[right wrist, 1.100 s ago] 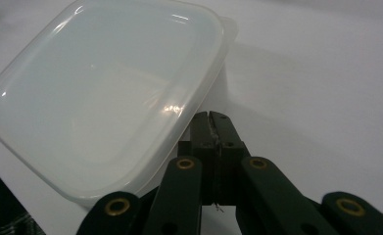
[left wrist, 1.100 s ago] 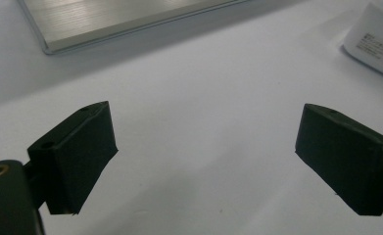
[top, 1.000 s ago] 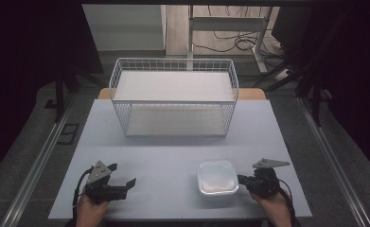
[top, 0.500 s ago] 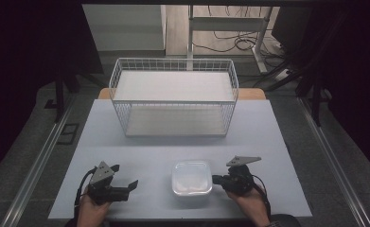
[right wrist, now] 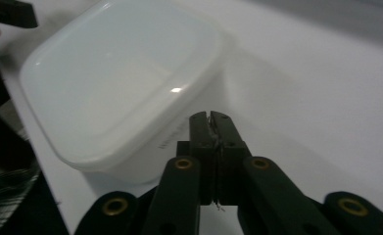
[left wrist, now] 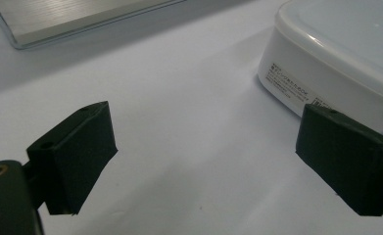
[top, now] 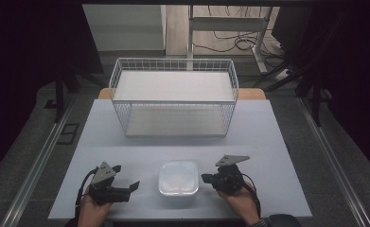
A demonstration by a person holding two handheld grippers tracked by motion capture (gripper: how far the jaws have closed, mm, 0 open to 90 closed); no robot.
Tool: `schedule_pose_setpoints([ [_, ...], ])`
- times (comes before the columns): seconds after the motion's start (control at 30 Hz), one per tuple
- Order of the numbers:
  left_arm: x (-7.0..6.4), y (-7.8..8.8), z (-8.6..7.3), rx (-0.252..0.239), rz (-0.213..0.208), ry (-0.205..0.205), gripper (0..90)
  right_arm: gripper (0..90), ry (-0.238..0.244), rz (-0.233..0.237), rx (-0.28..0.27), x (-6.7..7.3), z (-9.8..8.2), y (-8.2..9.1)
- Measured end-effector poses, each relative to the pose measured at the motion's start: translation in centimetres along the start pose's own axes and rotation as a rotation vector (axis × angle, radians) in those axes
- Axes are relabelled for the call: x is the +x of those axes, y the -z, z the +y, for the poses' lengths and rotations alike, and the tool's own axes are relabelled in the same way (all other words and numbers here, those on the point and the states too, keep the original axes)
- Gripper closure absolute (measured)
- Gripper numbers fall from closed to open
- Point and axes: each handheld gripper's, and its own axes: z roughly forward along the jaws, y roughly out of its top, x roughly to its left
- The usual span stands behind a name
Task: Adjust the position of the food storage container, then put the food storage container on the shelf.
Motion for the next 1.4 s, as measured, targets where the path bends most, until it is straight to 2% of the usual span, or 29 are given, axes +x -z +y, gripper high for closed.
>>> schedule_pose_setpoints([
  [0.03,-0.1,0.0,0.0,0.008,-0.012,0.007,7.3,80.1,0.016,-0.037,-0.042,-0.5,-0.3,1.0],
  [0.07,-0.1,0.0,0.0,0.008,-0.012,0.007,7.1,80.1,0.016,-0.037,-0.042,-0.5,-0.3,1.0],
  [0.13,-0.2,0.0,0.1,0.012,-0.014,0.006,6.9,72.0,0.024,-0.062,-0.07,-0.8,-0.6,1.6],
  [0.17,-0.2,-0.1,0.1,0.013,-0.022,0.009,6.7,62.6,0.042,-0.094,-0.09,-1.1,-1.1,2.2],
  [0.27,-0.2,-0.1,0.1,0.015,-0.017,0.007,6.2,43.8,0.067,-0.122,-0.125,-1.4,-1.7,2.6],
  [0.3,-0.2,-0.1,0.0,0.015,-0.013,0.002,5.9,37.2,0.074,-0.132,-0.125,-1.5,-1.8,2.6],
  [0.33,-0.2,-0.1,0.0,0.015,-0.013,0.002,5.8,37.2,0.074,-0.132,-0.125,-1.5,-1.8,2.6],
  [0.43,-0.1,-0.3,0.0,0.016,-0.005,-0.008,5.4,20.7,0.11,-0.15,-0.12,-1.9,-2.2,2.3],
  [0.5,-0.1,-0.3,-0.1,0.014,-0.003,-0.014,4.9,13.1,0.112,-0.157,-0.114,-2.2,-2.4,1.9],
  [0.57,-0.1,-0.4,-0.1,0.013,-0.003,-0.017,4.6,7.6,0.103,-0.138,-0.112,-2.3,-2.6,1.6],
  [0.73,-0.1,-0.3,0.0,0.002,-0.004,-0.018,4.7,5.0,0.127,-0.149,-0.092,-2.4,-2.8,1.2],
  [0.87,0.0,-0.2,0.1,0.002,-0.019,0.003,4.9,4.4,0.131,-0.16,-0.099,-2.5,-2.8,1.3],
  [0.97,-0.3,-0.1,0.4,-0.006,-0.053,0.02,5.2,4.4,0.096,-0.123,-0.132,-2.5,-2.6,1.5],
  [1.07,-0.7,-0.3,0.7,-0.005,-0.065,0.02,5.1,4.1,0.093,-0.107,-0.142,-2.4,-2.3,1.7],
  [1.17,-1.8,-0.7,1.3,-0.003,-0.104,-0.007,2.7,3.1,0.077,-0.083,-0.157,-2.1,-1.7,2.0],
  [1.2,-1.8,-0.7,1.3,-0.003,-0.104,-0.007,2.4,3.1,0.077,-0.083,-0.157,-2.1,-1.7,2.0],
  [1.27,-2.1,-0.8,1.6,-0.005,-0.131,-0.017,2.1,2.5,0.059,-0.074,-0.173,-1.9,-1.3,2.2],
  [1.3,-2.3,-0.8,1.9,-0.011,-0.163,-0.018,1.3,1.5,0.044,-0.053,-0.193,-1.7,-1.0,2.3],
  [1.33,-2.3,-0.8,1.9,-0.011,-0.163,-0.018,1.4,1.5,0.044,-0.053,-0.193,-1.7,-1.0,2.3],
  [1.4,-2.4,-0.9,2.4,-0.018,-0.19,-0.017,1.7,0.4,0.028,-0.028,-0.19,-1.3,-0.5,2.4],
])
